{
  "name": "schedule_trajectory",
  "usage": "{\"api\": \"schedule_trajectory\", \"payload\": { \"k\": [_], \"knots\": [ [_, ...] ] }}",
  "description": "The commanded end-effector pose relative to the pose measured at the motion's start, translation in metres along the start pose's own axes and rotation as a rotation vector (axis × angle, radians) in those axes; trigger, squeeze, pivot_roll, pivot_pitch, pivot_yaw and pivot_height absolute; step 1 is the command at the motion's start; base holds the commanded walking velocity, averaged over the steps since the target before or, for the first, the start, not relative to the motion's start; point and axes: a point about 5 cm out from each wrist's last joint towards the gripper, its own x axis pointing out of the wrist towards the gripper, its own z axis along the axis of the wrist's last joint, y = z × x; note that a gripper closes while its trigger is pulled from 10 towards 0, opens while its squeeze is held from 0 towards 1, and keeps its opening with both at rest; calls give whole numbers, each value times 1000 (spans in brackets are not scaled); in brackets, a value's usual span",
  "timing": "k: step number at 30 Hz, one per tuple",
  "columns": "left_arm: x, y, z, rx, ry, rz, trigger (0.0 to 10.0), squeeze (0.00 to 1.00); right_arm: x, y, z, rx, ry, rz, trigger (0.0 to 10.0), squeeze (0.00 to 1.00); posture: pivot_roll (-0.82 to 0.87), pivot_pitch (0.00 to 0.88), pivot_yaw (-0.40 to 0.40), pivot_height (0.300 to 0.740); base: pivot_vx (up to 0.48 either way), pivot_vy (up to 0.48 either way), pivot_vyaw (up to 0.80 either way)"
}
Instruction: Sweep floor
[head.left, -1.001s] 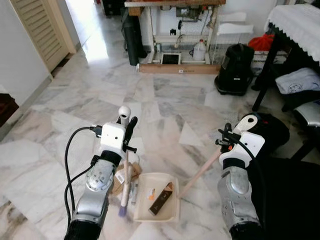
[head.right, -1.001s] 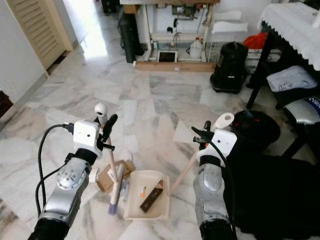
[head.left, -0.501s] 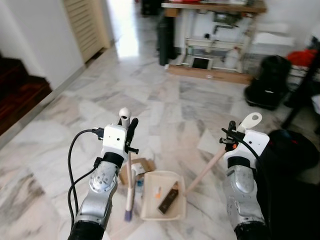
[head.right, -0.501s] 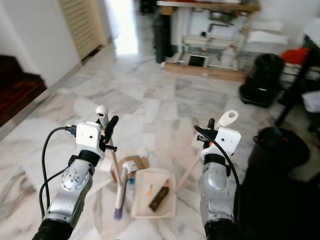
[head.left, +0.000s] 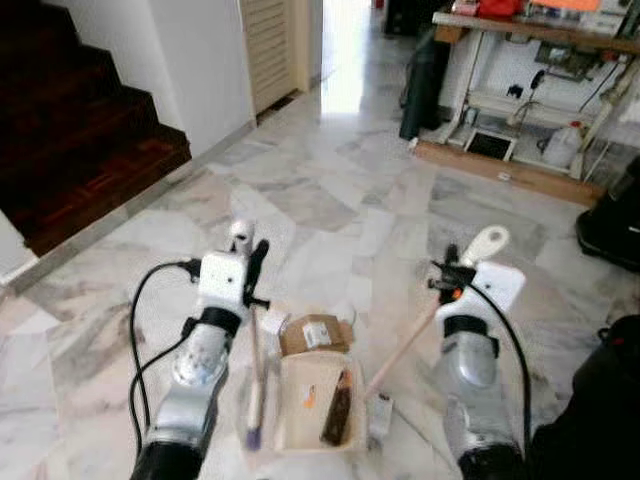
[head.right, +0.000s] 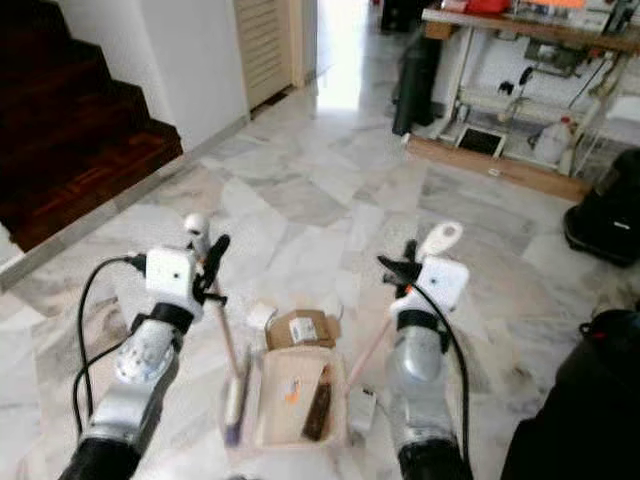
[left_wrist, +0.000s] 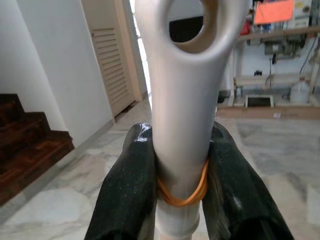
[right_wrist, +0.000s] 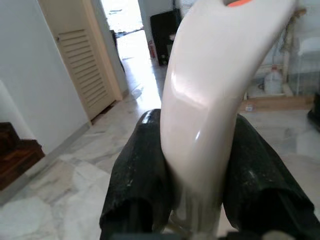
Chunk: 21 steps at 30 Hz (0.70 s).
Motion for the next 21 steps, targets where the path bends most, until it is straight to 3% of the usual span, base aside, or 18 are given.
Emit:
{"api": "schedule_trajectory", "payload": {
  "k": [1, 21],
  "knots": [
    [5, -2, 10, -1, -48, -3, 10000, 0, 5, -1, 14, 27, -59, -12, 10000, 0, 88, 0, 17, 740, 0, 0, 0],
    [5, -5, 9, -10, -44, -9, 10000, 0, 8, 5, 14, 29, -47, 19, 10000, 0, 93, 0, 7, 740, 0, 281, 0]
  ]
}}
